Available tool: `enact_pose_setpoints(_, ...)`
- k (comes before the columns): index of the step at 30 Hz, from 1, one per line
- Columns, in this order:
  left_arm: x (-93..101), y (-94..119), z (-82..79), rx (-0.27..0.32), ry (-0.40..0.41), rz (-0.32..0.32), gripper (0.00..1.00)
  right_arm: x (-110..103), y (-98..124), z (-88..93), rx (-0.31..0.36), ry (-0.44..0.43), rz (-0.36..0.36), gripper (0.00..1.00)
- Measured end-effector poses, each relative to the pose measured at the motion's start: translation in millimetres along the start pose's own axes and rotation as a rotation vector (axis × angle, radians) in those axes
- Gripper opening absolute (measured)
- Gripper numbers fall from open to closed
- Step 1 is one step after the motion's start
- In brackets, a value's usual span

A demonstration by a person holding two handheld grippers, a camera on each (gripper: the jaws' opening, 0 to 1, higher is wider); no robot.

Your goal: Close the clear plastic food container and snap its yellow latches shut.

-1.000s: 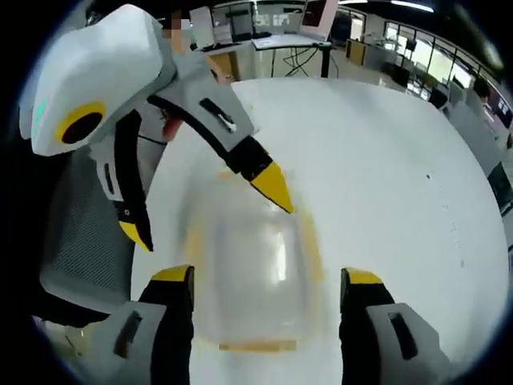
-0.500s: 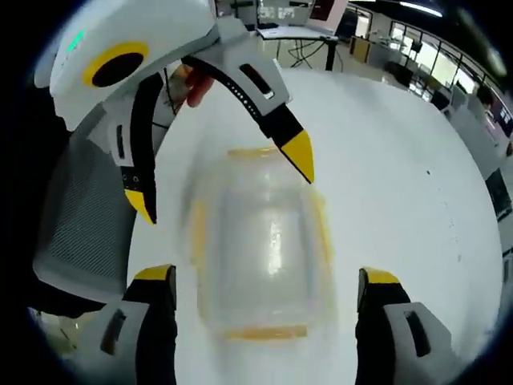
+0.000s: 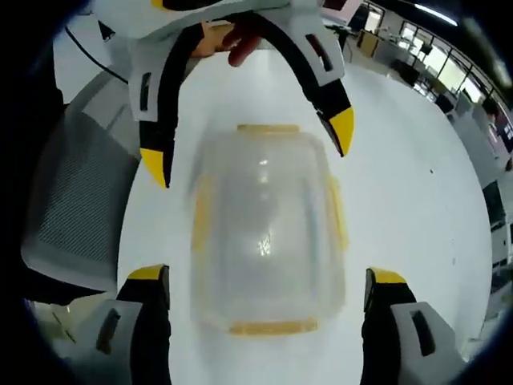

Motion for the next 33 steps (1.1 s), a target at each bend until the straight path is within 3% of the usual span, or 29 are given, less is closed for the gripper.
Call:
enact_pose_setpoints(8,-2.2,-6.6,2.8,-0.022,-0.033,0.0,0.98,2.7,0.2,7.0,-0.024,0.007,0.003,0.92)
enact_pose_setpoints(14,-0.4,-10.7,5.1,-0.047,-0.052,0.03,0.88,-1.0,-0.2,7.9,-0.031,0.004,-0.013,0.84)
enact_pose_setpoints(20,-2.4,-13.7,5.5,-0.06,-0.074,0.023,0.87,3.3,-1.7,10.8,-0.059,0.022,0.003,0.78)
enact_pose_setpoints(26,-4.4,-15.6,7.4,-0.075,-0.099,0.016,0.84,3.9,-3.3,12.9,-0.069,0.022,0.005,0.78)
enact_pose_setpoints(28,-8.4,-15.6,8.1,-0.084,-0.115,-0.003,0.77,3.8,-3.1,13.0,-0.072,0.023,0.004,0.78)
enact_pose_setpoints(33,-7.9,-15.8,7.8,-0.082,-0.108,-0.006,0.77,3.6,-3.3,12.7,-0.077,0.023,0.007,0.77)
Point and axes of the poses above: the point that each gripper's makers call its tool centre point, and the gripper's own axes: y roughly backward along the fingers, x roughly to its right, z roughly out of its underside, the point moved 3 cm from there along y, roughly backward along the fingers, and after that the axes turned 4 degrees about x, right-handed, at the moved point
